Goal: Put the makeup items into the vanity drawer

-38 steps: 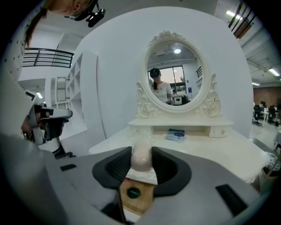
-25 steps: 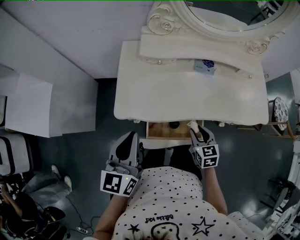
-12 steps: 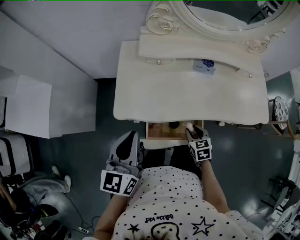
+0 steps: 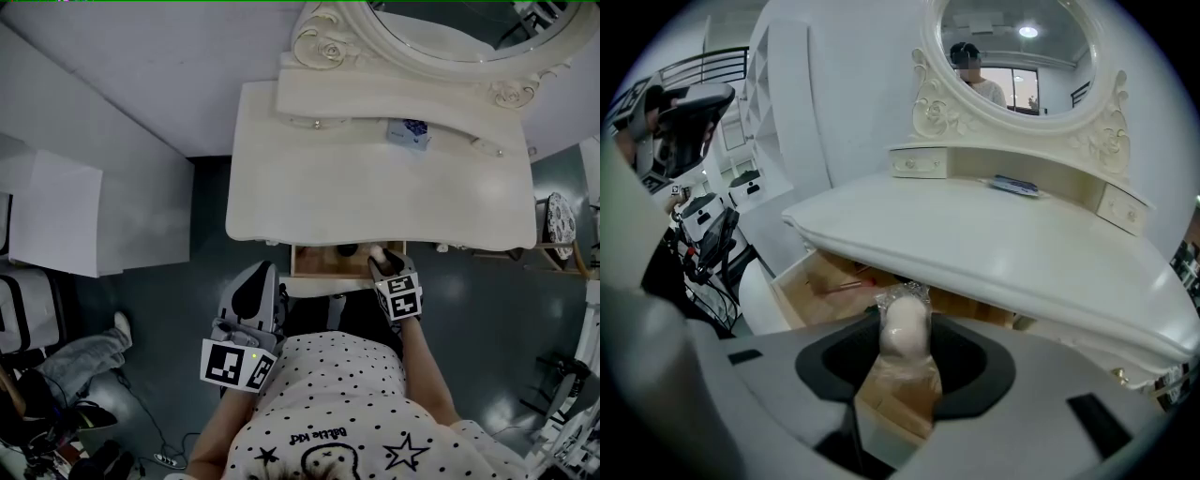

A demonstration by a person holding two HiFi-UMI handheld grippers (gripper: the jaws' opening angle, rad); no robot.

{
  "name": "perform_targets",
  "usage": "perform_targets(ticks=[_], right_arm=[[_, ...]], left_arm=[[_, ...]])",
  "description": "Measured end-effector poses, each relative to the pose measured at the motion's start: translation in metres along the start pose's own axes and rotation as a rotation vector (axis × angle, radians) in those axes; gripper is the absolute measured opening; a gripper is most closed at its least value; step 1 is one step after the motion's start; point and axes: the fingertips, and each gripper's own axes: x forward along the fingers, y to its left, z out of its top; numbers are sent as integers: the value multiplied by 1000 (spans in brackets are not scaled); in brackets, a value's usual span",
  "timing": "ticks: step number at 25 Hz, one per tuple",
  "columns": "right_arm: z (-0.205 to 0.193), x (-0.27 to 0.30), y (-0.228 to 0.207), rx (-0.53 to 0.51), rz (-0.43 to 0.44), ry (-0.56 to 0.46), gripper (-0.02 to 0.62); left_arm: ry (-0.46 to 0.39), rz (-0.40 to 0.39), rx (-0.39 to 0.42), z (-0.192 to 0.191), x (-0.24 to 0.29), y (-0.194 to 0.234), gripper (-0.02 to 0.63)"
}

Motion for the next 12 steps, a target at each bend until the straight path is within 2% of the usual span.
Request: perform_targets(ticks=[5,12], right_arm=[[5,0,-2,-14,-9,9,184],[11,-6,-4,-14,-16,-10,187]], left_arm=[[1,2,-1,1,1,1,-5],[1,4,-3,1,1,3,-5]])
